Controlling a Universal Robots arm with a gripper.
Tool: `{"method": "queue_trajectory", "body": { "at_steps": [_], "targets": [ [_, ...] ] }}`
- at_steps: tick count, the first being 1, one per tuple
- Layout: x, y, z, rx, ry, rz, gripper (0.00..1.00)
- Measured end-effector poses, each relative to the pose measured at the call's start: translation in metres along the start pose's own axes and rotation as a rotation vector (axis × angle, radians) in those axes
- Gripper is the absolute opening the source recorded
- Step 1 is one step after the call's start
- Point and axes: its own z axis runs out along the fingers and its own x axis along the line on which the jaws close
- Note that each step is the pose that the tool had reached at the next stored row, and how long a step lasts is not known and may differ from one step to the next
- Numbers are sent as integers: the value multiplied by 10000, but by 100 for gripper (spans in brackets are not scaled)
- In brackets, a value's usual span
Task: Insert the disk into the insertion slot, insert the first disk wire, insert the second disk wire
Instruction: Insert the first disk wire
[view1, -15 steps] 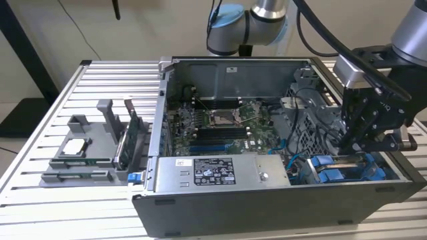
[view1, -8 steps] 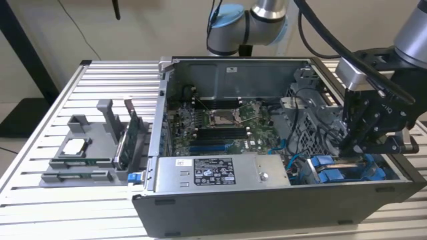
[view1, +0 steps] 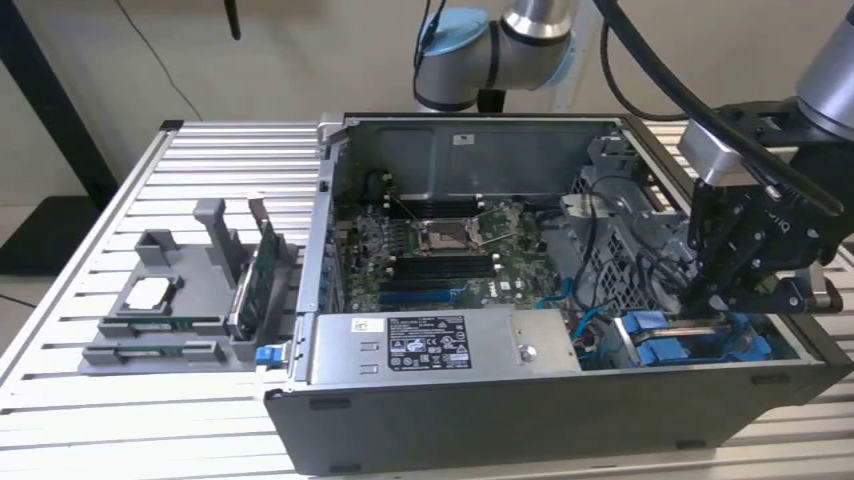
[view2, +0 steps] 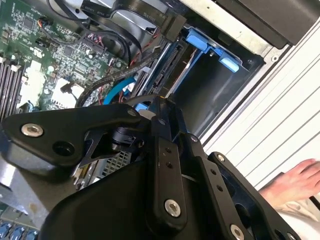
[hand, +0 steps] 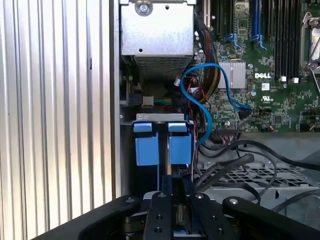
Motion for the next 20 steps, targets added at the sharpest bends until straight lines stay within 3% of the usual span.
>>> {"method": "queue_trajectory", "body": {
  "at_steps": [3, 9, 15, 20],
  "targets": [
    [-1, -36, 3, -39, -72, 1, 19],
    [-2, -109, 6, -53, -526, -9, 19],
    [-4, -183, 7, -65, -1050, -21, 19],
    [-4, -186, 7, -66, -1094, -21, 19]
  ]
}}
